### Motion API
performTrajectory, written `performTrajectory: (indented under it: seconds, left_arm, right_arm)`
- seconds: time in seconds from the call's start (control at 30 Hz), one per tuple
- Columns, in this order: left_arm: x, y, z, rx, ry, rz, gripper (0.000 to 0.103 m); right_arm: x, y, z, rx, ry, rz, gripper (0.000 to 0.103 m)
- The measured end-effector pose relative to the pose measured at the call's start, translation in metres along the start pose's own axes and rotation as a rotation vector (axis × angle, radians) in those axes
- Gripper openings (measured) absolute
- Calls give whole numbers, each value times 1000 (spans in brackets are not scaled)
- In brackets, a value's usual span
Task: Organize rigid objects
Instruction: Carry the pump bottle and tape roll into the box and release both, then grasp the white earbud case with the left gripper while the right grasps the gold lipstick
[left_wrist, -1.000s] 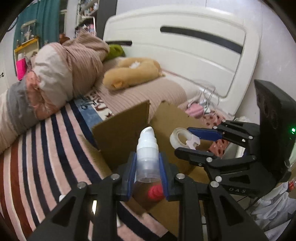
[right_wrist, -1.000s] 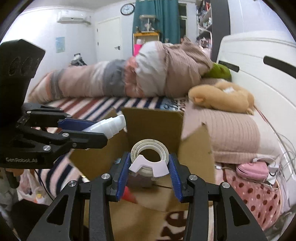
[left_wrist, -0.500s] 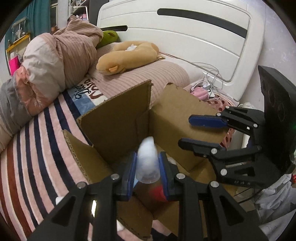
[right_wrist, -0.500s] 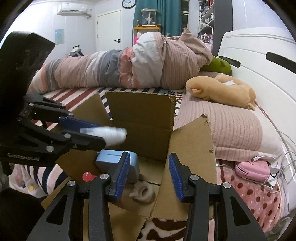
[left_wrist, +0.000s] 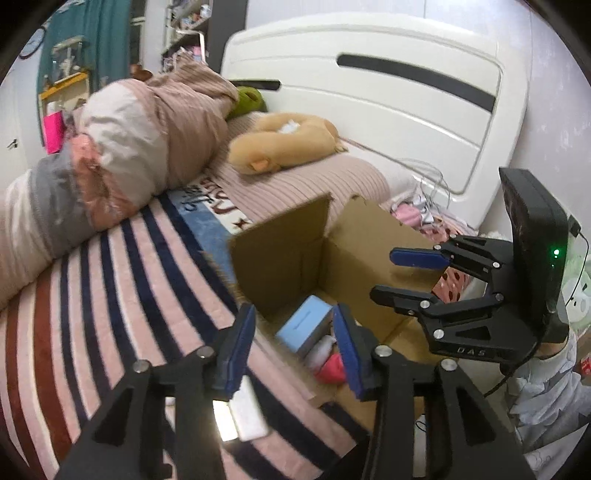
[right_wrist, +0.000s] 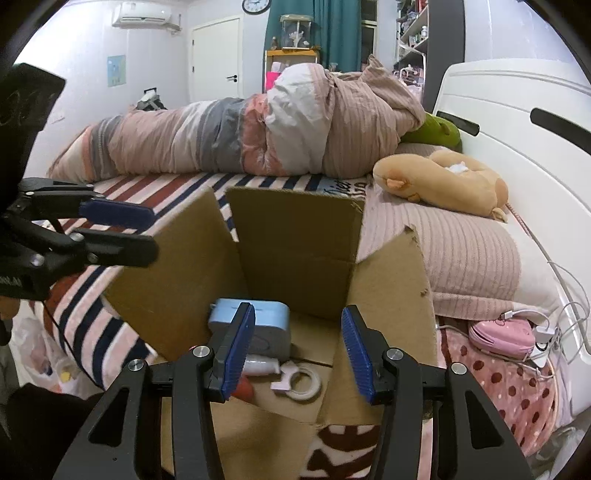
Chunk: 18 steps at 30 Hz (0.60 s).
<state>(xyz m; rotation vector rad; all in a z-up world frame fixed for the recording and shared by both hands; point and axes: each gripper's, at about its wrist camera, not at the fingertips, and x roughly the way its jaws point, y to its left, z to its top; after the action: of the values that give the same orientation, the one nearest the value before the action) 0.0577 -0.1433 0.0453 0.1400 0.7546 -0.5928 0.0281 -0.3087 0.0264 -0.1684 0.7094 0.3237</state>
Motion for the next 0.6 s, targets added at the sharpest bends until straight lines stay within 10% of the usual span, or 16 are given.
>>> performTrajectory:
  seconds: [0.13, 0.6]
  left_arm:
    - [-32, 18, -12, -22, -46, 48, 59]
    - [-54, 124, -97, -167, -29, 134, 59]
  right_arm:
    - [-12, 19, 10, -22, -21, 20, 45]
    - [5, 151, 36, -129, -22, 232, 45]
